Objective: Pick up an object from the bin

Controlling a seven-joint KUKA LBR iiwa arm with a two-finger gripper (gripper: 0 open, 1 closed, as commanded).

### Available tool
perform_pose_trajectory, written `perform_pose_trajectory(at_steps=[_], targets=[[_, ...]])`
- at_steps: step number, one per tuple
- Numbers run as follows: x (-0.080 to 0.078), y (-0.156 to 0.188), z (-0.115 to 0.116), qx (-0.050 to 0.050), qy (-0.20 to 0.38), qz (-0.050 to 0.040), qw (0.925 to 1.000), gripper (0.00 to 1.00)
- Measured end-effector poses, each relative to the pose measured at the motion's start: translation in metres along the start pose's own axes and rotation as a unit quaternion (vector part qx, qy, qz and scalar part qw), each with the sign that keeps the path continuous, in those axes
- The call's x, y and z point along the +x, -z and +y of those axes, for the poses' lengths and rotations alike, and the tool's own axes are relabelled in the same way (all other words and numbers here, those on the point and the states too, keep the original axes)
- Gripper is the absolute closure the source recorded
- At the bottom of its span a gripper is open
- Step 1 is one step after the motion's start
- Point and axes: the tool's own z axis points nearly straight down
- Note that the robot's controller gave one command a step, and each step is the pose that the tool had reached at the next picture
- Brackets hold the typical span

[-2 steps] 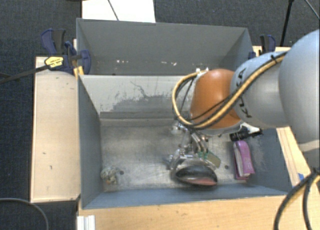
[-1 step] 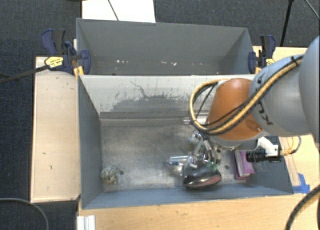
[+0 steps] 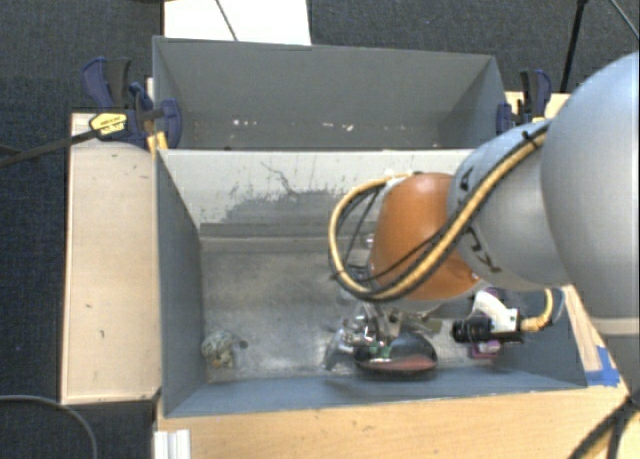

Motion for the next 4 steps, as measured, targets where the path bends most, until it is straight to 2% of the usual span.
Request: perform_pose_trajectory(at_steps=[1, 2, 3, 4], targets=[[-0.045, -0.027, -0.058, -0.001, -0.097, -0.0020, 0.9953, 0.00], [-0.052, -0.027, -0.098, -0.002, -0.162, -0.0027, 0.9868, 0.00], [-0.055, -0.026, -0.098, -0.003, -0.164, -0.0080, 0.9864, 1.00], [-0.057, 0.071, -0.097, -0.002, -0.162, -0.0063, 0.9868, 1.00]])
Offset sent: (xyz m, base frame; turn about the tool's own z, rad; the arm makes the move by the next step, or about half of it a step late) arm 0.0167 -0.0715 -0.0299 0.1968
